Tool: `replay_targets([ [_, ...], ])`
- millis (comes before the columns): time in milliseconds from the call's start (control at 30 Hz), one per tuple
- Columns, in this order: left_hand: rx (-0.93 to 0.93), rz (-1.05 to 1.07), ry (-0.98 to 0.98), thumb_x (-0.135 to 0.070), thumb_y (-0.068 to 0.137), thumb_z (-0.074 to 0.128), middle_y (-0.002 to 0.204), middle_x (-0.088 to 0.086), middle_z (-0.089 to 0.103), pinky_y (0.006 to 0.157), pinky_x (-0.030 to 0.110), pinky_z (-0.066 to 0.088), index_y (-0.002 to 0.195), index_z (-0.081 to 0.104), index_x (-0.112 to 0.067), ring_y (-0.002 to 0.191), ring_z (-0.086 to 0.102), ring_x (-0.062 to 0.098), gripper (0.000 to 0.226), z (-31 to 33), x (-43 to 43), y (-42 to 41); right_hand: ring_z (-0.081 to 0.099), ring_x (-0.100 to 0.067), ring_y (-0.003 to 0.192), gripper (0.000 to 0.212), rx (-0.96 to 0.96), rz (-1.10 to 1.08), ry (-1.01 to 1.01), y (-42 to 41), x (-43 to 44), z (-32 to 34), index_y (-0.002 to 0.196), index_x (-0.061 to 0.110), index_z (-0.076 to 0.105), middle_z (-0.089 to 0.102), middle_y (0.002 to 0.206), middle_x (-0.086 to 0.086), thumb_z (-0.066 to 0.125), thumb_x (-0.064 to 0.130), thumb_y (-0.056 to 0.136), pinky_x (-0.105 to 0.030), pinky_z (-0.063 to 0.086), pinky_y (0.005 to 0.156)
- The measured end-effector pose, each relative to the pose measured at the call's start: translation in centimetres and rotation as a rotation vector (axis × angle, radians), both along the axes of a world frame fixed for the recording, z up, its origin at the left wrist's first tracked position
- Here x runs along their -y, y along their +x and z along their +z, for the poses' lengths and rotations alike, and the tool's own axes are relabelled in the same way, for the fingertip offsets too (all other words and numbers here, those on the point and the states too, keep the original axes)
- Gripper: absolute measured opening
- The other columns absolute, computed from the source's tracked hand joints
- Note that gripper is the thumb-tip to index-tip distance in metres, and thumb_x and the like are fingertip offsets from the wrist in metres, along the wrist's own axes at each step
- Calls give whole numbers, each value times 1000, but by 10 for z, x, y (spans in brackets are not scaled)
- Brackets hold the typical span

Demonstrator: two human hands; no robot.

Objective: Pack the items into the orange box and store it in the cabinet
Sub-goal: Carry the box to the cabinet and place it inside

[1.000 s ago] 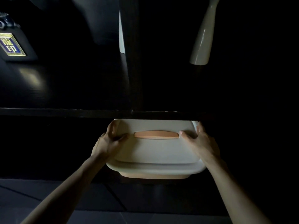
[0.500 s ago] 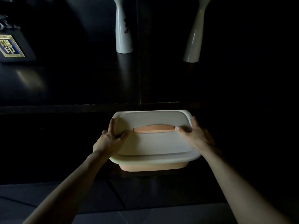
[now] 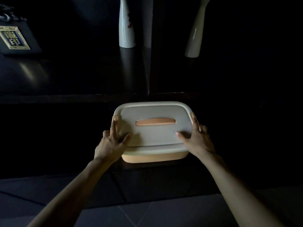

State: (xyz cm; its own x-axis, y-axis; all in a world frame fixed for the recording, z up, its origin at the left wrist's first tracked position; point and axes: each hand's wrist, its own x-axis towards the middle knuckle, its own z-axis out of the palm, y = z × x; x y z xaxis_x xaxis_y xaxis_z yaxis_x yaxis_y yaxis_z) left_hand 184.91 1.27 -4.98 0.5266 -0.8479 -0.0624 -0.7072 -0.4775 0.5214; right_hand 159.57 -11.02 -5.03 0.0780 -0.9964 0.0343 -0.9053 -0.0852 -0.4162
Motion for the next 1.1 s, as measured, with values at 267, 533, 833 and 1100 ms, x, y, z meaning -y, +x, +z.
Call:
replay_targets([
  [267,62,100,-101,-70,80,30,136,14,37,69,36,41,145,4,-32,112,51,35,79,-6,-44,-23,20,-34,136,87,-65,132,-117,-12,-43,12,147,20,11,17,151,-17,45,65,81,-44,25,108],
  [533,122,141,-107,-60,84,35,141,10,35,80,42,48,145,16,-22,123,41,29,74,-43,-139,-46,51,-34,113,51,7,542,-443,-20,-132,-3,121,6,56,54,125,-16,59,38,82,-44,41,92],
  [833,310,-125,60,-71,79,18,154,11,11,112,36,17,145,17,-13,142,13,26,87,-83,-185,-17,27,-21,134,60,-137,839,2,36,-191,-71,143,20,27,29,148,-5,42,45,91,-37,24,108],
  [1100,382,-205,18,-63,86,29,154,4,-10,114,38,-5,143,-8,-19,141,-14,18,81,-117,-157,38,-5,-24,143,74,-189,713,24,103,-185,-137,147,25,2,-5,156,-7,45,44,91,-41,6,115],
])
